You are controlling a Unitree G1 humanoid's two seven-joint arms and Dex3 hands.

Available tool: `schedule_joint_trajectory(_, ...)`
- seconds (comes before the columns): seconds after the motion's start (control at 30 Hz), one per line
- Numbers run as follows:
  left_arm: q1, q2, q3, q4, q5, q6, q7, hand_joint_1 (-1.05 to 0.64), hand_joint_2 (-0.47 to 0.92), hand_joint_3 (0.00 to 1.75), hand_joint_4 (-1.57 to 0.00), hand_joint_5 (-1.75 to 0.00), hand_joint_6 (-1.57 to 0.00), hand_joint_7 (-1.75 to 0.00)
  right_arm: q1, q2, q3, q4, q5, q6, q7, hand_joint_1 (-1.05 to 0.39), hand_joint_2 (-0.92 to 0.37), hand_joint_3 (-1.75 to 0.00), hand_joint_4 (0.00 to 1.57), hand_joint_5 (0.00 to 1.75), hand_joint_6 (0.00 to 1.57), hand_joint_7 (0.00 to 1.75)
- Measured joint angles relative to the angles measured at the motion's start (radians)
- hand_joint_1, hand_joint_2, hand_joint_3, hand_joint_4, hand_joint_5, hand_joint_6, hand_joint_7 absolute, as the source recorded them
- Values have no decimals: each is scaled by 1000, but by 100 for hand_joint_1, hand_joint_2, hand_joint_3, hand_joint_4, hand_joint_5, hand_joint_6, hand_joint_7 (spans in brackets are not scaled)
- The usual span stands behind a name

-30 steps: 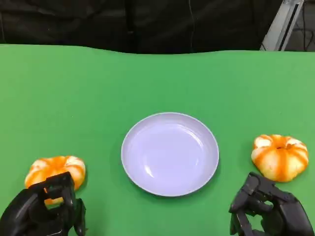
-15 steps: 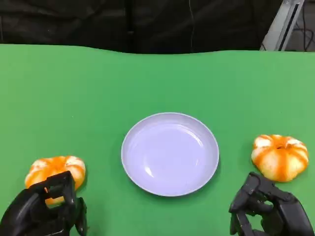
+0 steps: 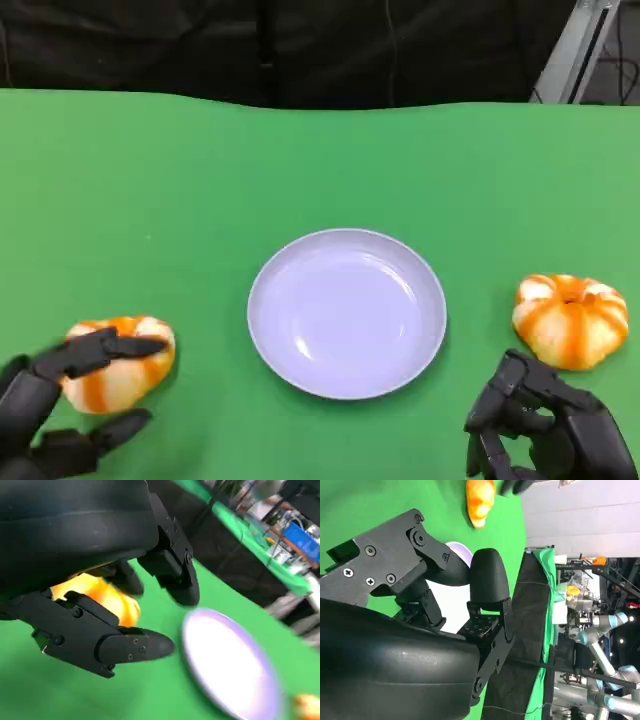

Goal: Grasp the bread from the table and place it into the plate.

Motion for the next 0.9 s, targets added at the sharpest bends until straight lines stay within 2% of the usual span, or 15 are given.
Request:
schedule_joint_trajectory(0.1, -20, 63, 0, 2, 208, -14, 185, -82, 92, 25, -12, 0, -40, 0, -5, 0, 0, 0, 0, 7, -7, -13, -61, -112, 81, 175, 74, 154)
schedule_joint_trajectory(0.27, -59, 153, -60, 1, 412, 85, 285, -84, 92, 15, -13, -1, -38, 0, -9, 0, 0, 0, -1, 8, -11, -14, -61, -111, 81, 175, 75, 154)
schedule_joint_trajectory(0.5, -125, 203, -182, 87, 496, 210, 318, -89, 92, 12, -16, -2, -37, 0, -11, 1, 2, 1, -2, 6, -14, -16, -61, -111, 81, 175, 75, 154)
schedule_joint_trajectory(0.9, -280, 236, -329, 330, 445, 214, 332, -95, 92, 24, -23, -2, -37, -1, -10, 7, 17, 0, -28, 9, -37, -17, -61, -111, 81, 175, 75, 155)
